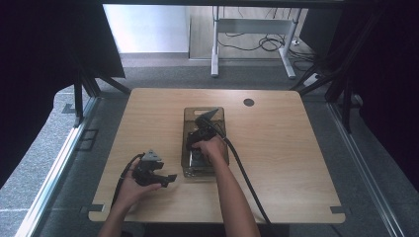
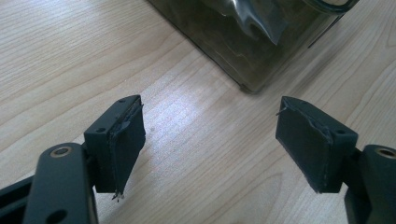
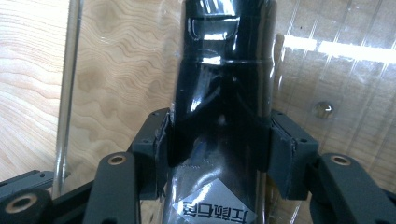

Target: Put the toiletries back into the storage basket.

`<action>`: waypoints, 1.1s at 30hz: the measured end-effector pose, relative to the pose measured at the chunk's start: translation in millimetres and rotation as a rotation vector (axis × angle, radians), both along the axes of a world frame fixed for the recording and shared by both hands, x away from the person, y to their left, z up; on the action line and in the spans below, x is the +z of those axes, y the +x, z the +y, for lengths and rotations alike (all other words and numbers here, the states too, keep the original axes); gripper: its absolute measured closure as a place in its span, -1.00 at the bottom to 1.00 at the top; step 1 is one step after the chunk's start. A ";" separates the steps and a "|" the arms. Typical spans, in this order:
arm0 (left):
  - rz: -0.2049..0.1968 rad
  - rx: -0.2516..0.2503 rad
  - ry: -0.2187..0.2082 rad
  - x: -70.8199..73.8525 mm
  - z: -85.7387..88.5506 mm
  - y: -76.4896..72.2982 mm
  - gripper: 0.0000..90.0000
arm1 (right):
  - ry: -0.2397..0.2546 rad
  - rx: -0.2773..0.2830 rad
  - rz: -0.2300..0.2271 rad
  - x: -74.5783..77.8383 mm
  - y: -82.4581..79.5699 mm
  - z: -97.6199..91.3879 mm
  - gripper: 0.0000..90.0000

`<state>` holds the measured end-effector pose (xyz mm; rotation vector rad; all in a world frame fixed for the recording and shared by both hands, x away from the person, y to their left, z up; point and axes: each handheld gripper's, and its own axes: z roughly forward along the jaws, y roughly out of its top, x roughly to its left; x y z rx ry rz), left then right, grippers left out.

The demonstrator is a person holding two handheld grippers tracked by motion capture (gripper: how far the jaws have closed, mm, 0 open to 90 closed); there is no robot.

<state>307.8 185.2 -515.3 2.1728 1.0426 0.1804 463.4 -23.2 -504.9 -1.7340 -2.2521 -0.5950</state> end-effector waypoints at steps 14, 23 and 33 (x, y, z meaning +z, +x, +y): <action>0.003 -0.007 0.009 -0.4 -2.1 0.2 -0.46 | -0.023 0.019 -0.012 4.7 -4.7 -0.7 -0.06; 0.003 -0.003 0.011 -1.3 -3.3 0.0 -0.46 | -0.020 0.065 -0.075 28.2 -11.5 -8.5 -0.09; -0.003 0.005 0.027 -2.8 -3.9 -0.6 -0.46 | 0.024 0.212 -0.215 59.6 -36.7 -25.7 -0.14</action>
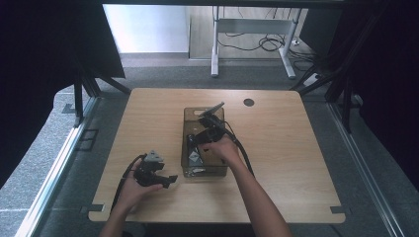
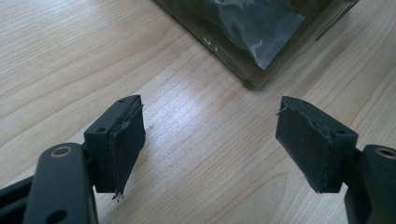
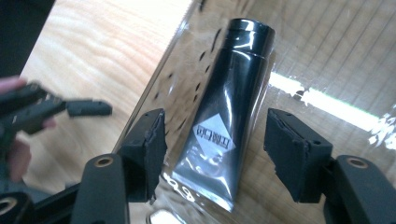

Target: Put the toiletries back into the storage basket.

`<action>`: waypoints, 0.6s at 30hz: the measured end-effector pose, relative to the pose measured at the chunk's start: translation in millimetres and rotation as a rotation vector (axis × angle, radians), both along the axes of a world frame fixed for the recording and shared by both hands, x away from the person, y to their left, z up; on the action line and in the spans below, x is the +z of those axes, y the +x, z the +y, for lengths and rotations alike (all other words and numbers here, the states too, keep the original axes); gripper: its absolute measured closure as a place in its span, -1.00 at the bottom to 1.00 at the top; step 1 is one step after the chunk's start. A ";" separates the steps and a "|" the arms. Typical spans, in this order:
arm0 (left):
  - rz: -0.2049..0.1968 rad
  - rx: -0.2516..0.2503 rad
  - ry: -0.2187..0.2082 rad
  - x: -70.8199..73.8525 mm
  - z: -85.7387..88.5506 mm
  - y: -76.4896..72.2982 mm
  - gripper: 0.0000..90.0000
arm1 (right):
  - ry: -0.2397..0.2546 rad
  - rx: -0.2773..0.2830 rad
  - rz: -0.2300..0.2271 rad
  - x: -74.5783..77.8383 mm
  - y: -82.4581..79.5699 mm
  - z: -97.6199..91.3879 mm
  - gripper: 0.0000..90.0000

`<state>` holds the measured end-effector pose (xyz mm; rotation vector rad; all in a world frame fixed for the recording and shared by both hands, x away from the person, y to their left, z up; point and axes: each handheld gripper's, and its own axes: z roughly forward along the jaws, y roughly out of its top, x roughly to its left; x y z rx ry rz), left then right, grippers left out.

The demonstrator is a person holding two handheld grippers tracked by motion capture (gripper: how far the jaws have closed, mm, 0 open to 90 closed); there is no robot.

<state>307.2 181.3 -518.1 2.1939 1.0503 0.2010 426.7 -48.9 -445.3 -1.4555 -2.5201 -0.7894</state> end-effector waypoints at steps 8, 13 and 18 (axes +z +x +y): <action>-0.004 0.014 0.017 -1.5 1.4 -4.8 -0.46 | 0.020 0.121 -0.173 15.9 -27.2 -31.5 -0.14; -0.013 0.031 0.019 0.6 2.9 -9.9 -0.46 | 0.040 0.142 -0.262 20.5 -42.7 -60.2 -0.16; -0.029 0.059 0.015 2.5 6.0 -13.2 -0.46 | 0.087 0.138 -0.359 25.2 -64.9 -100.0 -0.16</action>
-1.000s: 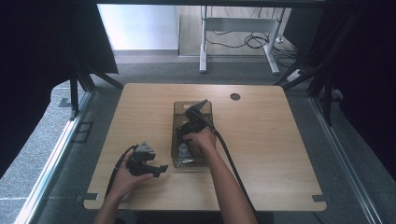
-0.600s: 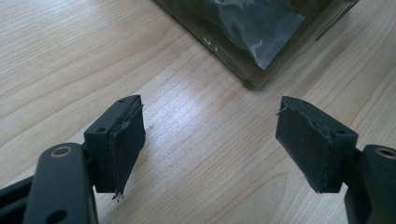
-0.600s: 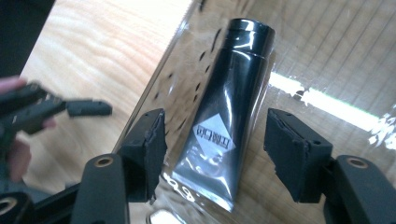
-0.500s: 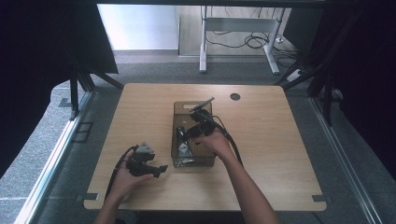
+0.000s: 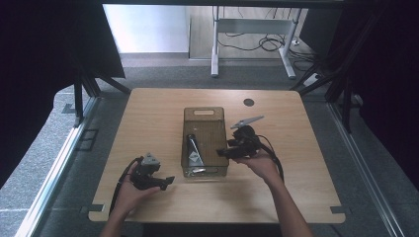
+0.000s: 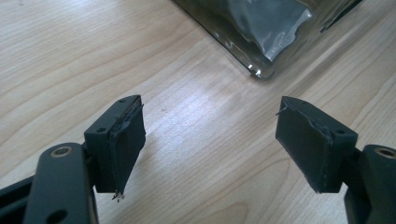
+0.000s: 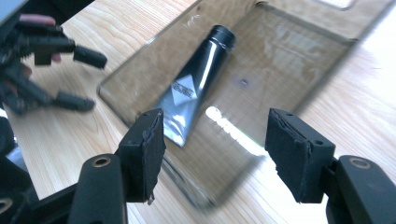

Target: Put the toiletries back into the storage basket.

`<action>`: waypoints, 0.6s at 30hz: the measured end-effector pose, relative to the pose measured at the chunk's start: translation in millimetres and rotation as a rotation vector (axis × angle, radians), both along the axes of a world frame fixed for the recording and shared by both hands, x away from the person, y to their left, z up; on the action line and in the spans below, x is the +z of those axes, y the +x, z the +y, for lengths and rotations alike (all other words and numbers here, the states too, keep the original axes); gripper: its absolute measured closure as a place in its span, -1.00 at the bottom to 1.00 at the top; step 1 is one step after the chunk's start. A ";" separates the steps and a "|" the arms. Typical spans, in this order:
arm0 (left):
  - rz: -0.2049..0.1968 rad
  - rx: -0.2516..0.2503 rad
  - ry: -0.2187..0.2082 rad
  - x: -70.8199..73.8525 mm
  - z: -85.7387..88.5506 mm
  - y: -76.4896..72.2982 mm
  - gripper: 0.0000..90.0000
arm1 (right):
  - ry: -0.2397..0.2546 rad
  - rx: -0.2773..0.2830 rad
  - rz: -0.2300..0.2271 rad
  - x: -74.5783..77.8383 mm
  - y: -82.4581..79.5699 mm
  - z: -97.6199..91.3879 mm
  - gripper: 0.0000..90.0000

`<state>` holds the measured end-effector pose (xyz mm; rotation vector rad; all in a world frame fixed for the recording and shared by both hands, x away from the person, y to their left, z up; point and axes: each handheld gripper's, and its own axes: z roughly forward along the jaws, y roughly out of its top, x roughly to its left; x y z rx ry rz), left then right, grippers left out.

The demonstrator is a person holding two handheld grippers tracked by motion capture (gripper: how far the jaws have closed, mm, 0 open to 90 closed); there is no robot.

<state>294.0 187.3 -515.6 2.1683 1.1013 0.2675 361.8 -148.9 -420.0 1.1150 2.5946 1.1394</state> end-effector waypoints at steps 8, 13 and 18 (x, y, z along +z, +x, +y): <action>-0.011 0.036 0.006 -1.1 5.1 -2.4 -0.46 | 0.044 -0.077 -0.086 -24.5 -32.7 -71.0 -0.17; -0.015 0.029 0.034 -3.2 3.1 -1.8 -0.46 | 0.067 -0.130 -0.085 -50.2 -42.2 -107.2 -0.15; -0.016 0.038 0.051 -5.2 -0.5 -1.6 -0.46 | 0.033 -0.142 -0.070 -65.1 -41.8 -125.2 -0.15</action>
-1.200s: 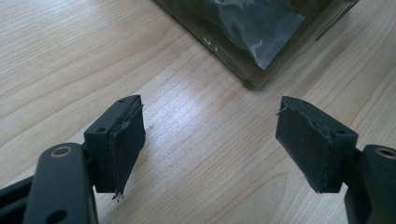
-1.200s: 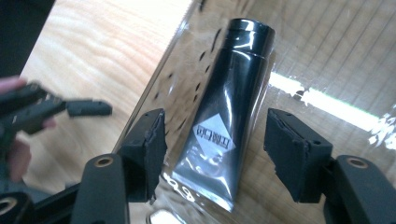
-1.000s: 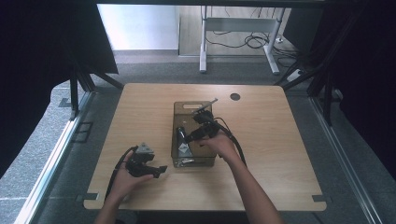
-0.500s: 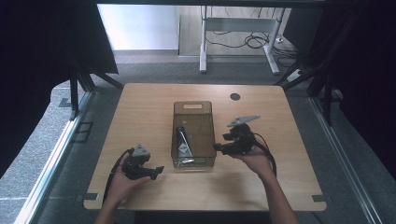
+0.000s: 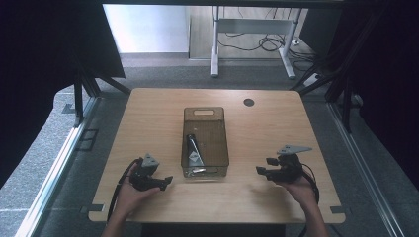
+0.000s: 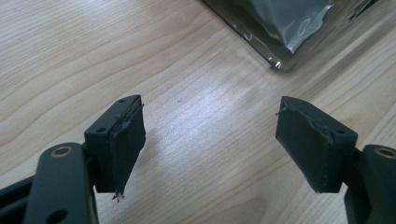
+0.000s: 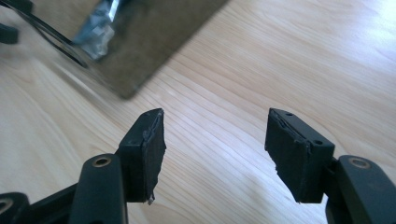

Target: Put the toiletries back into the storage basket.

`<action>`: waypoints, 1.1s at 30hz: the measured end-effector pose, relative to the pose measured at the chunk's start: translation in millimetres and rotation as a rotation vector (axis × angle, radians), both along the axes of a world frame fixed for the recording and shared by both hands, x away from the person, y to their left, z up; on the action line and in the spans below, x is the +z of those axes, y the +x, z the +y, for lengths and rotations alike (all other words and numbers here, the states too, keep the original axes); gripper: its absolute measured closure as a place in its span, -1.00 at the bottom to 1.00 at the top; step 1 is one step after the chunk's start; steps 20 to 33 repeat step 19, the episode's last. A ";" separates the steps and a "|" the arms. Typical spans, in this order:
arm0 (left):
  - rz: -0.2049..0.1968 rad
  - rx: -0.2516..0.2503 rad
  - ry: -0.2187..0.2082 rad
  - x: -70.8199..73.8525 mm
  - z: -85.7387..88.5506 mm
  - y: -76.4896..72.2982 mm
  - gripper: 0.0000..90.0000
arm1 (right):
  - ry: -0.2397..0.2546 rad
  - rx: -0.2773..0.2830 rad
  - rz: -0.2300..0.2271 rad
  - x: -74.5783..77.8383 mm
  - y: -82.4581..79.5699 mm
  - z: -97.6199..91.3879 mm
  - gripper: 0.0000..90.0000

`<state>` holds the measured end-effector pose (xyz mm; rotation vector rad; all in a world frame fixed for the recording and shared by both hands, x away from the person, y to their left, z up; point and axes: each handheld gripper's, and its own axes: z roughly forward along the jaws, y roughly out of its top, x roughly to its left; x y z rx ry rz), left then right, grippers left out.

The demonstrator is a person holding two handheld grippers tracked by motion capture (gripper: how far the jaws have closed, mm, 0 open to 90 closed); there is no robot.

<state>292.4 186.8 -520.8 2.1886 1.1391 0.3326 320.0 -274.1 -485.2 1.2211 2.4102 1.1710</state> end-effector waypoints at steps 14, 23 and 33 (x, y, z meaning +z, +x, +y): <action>-0.013 -0.009 -0.013 2.2 -1.3 -3.7 -0.46 | -0.011 -0.050 0.023 -18.5 5.3 -15.3 -0.16; -0.015 -0.003 -0.018 2.7 0.8 -3.0 -0.46 | -0.017 -0.092 0.025 -25.1 6.1 -21.0 -0.18; -0.015 -0.003 -0.018 2.7 0.8 -3.0 -0.46 | -0.017 -0.092 0.025 -25.1 6.1 -21.0 -0.18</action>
